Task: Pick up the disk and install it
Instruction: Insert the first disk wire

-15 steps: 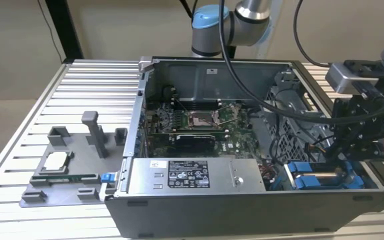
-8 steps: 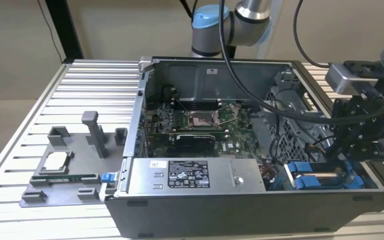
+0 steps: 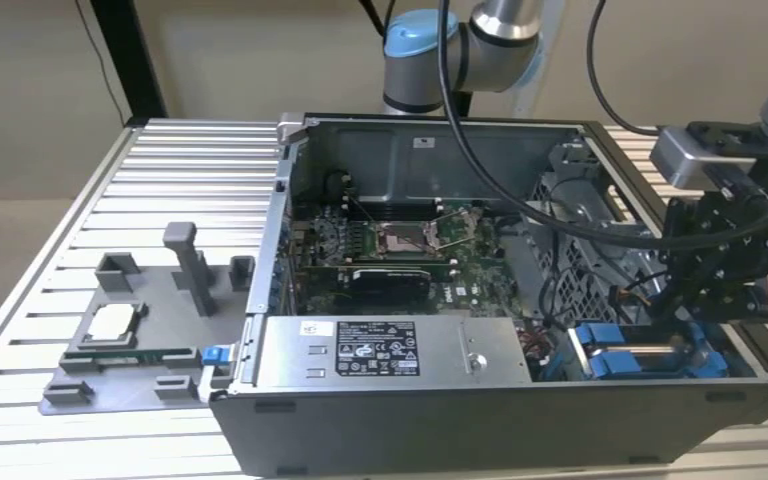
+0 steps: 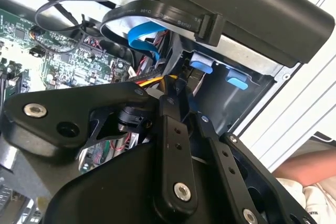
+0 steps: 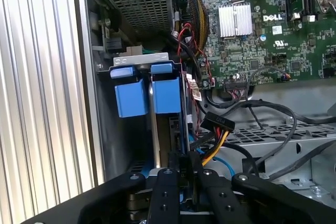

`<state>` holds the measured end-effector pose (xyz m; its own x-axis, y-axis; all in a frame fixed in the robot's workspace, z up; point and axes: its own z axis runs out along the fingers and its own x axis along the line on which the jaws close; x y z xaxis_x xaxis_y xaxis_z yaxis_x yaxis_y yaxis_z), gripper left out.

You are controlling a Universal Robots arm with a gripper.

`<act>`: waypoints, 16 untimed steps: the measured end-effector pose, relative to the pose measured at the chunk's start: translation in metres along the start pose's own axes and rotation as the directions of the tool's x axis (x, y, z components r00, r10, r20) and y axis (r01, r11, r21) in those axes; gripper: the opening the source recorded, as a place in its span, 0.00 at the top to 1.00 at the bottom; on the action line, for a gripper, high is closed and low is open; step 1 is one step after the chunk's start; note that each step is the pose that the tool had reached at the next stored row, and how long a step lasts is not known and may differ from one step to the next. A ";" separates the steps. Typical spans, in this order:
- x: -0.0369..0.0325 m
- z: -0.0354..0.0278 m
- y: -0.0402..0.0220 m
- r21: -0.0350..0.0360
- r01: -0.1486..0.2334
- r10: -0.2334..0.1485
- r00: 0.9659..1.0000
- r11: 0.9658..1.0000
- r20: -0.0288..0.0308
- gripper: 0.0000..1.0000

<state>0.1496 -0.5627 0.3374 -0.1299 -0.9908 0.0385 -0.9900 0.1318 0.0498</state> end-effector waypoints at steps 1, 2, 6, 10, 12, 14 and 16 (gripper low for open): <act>0.0000 0.0000 0.0000 0.000 0.000 0.000 1.000 1.000 0.000 1.00; 0.0000 0.0000 0.0000 0.000 0.000 0.000 1.000 1.000 0.000 1.00; 0.0006 -0.0001 -0.0001 0.000 0.000 0.000 1.000 1.000 0.000 1.00; 0.0010 -0.0002 -0.0002 -0.001 0.000 0.000 1.000 1.000 0.000 1.00; 0.0012 -0.0007 -0.0003 -0.003 0.000 0.000 1.000 1.000 0.000 1.00; 0.0013 -0.0012 -0.0003 -0.005 0.000 0.000 1.000 1.000 -0.001 1.00; 0.0015 -0.0014 -0.0003 -0.007 0.000 0.000 1.000 1.000 -0.001 1.00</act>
<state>0.1498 -0.5641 0.3388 -0.1296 -0.9908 0.0395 -0.9897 0.1317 0.0566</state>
